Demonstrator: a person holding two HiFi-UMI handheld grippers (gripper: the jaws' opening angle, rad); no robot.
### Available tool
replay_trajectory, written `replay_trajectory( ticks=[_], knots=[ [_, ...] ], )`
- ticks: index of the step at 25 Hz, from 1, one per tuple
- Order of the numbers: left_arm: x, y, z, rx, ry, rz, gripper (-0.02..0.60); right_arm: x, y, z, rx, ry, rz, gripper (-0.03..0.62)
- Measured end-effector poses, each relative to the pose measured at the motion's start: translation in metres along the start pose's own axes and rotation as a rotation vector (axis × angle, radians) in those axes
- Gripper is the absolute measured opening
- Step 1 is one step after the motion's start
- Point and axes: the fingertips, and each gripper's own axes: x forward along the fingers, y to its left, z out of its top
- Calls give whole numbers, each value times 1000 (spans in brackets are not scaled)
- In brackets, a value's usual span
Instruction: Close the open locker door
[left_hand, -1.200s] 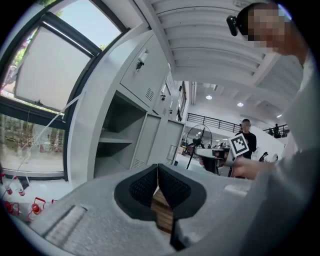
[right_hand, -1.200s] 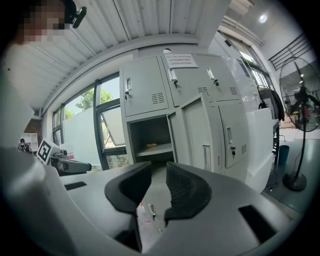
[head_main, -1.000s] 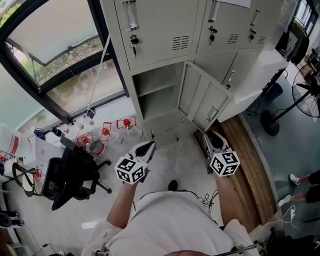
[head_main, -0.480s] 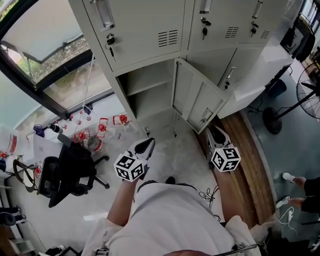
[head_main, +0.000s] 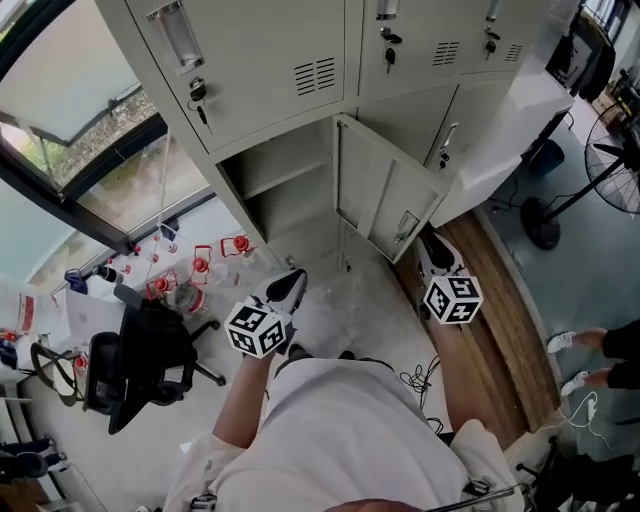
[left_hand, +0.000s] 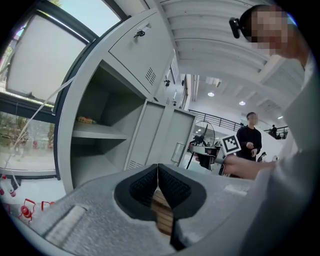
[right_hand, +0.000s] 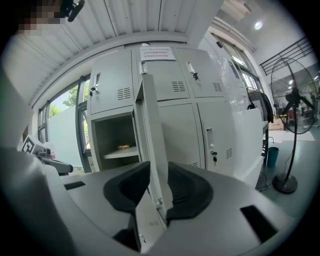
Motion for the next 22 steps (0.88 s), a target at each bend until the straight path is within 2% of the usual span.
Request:
replay_trajectory(
  ticks=[10, 22],
  knots=[
    [-7, 19, 24, 28, 6, -52, 15, 18, 0, 17, -17, -6, -74, 114],
    [-18, 39, 23, 12, 8, -65, 15, 21, 13, 16, -30, 2, -78, 114]
  ],
)
